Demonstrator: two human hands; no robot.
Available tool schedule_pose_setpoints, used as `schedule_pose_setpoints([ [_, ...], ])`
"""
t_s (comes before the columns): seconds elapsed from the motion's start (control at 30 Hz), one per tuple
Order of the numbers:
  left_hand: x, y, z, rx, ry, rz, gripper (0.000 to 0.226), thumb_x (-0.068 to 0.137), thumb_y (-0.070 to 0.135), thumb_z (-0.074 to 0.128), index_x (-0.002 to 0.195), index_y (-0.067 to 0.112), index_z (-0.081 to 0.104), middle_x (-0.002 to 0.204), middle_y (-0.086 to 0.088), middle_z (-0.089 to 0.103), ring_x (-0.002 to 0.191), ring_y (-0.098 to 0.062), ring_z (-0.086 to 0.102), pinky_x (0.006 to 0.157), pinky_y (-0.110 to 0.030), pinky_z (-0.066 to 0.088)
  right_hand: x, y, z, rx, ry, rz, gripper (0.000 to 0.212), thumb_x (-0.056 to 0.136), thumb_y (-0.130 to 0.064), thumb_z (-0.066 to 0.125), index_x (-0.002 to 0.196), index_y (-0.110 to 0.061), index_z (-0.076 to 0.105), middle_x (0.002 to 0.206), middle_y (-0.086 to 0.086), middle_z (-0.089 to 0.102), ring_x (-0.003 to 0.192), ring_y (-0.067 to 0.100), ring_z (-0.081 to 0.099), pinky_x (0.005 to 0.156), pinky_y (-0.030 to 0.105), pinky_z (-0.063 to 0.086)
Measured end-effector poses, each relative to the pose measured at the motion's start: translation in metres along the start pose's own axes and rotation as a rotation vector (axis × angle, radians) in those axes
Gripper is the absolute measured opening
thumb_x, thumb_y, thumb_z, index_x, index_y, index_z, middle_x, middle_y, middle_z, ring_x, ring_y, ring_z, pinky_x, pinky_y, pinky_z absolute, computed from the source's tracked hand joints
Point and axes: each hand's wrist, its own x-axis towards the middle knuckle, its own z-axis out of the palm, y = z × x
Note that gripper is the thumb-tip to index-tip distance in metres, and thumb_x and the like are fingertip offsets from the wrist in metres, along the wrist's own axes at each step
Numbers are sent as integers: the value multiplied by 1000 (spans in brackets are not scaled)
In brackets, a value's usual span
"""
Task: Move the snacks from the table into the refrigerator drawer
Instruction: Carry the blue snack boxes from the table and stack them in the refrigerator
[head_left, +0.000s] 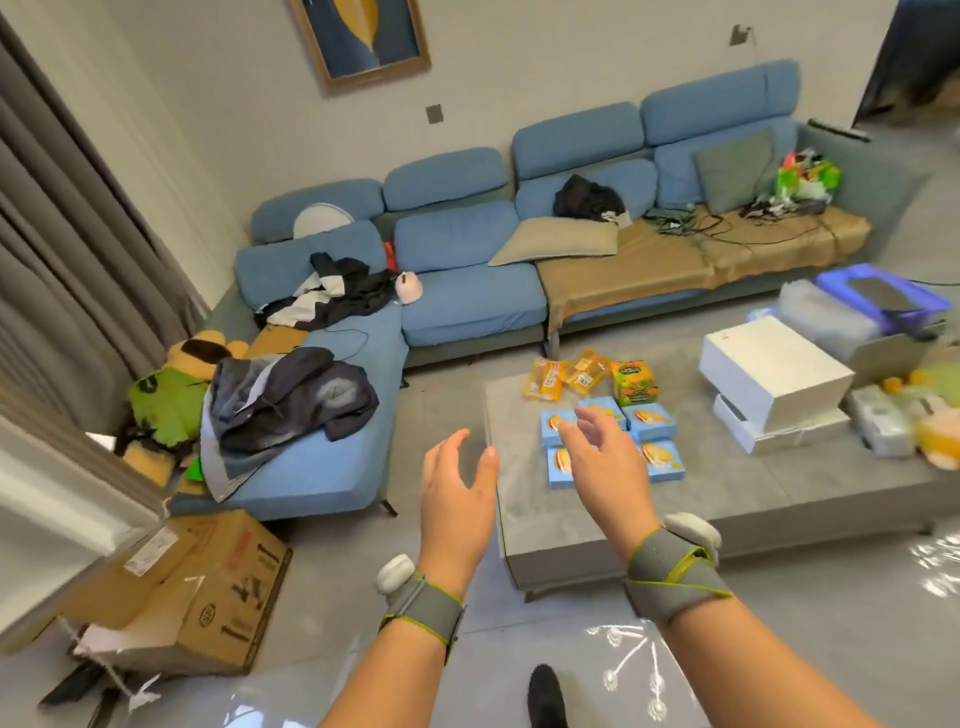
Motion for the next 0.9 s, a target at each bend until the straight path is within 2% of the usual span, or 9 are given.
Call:
schedule_pose_setpoints([
  [0.1, 18, 7, 33, -15, -65, 13, 46, 102, 36, 62, 144, 18, 55, 138, 5, 51, 133, -14, 50, 109, -24, 36, 22, 6, -19, -10, 72, 34, 40, 100, -34, 61, 138, -22, 62, 140, 2, 64, 129, 16, 57, 110, 39, 44],
  [0.3, 80, 9, 80, -60, -123, 10, 47, 102, 36, 62, 145, 18, 54, 138, 4, 51, 133, -14, 51, 109, -27, 38, 83, 7, -23, -65, 111, 59, 39, 100, -35, 62, 137, -21, 63, 138, 2, 65, 127, 18, 59, 106, 36, 45],
  [0.43, 132, 7, 97, -113, -121, -10, 48, 103, 38, 60, 147, 20, 52, 139, 6, 49, 128, -8, 49, 105, -23, 37, 137, -8, -8, -107, 86, 48, 39, 99, -34, 62, 137, -23, 62, 136, 0, 65, 128, 18, 58, 109, 41, 46],
  [0.57, 186, -5, 119, -146, -126, -62, 49, 102, 39, 60, 147, 20, 52, 144, 2, 51, 136, -15, 50, 115, -36, 40, 192, -17, 15, -170, 57, 47, 40, 99, -33, 62, 137, -22, 63, 135, 0, 65, 128, 18, 58, 110, 39, 44],
  [0.63, 202, -8, 130, -144, -130, -78, 48, 102, 39, 60, 146, 21, 53, 145, 0, 52, 135, -16, 51, 116, -40, 41, 211, -16, 19, -197, 56, 51, 38, 99, -33, 62, 135, -23, 64, 133, 0, 66, 128, 17, 58, 109, 37, 44],
  [0.77, 233, -19, 162, -133, -176, -113, 48, 102, 39, 60, 147, 21, 52, 146, -1, 51, 135, -17, 51, 114, -36, 40, 251, 0, 17, -229, 75, 104, 36, 99, -34, 63, 133, -24, 65, 131, 0, 67, 126, 17, 60, 108, 36, 44],
  [0.9, 248, -26, 189, -118, -223, -140, 48, 103, 39, 60, 147, 22, 52, 145, 0, 52, 136, -16, 50, 115, -38, 40, 281, 19, 1, -233, 92, 168, 37, 97, -35, 64, 132, -23, 65, 129, 0, 68, 122, 19, 61, 106, 44, 48],
])
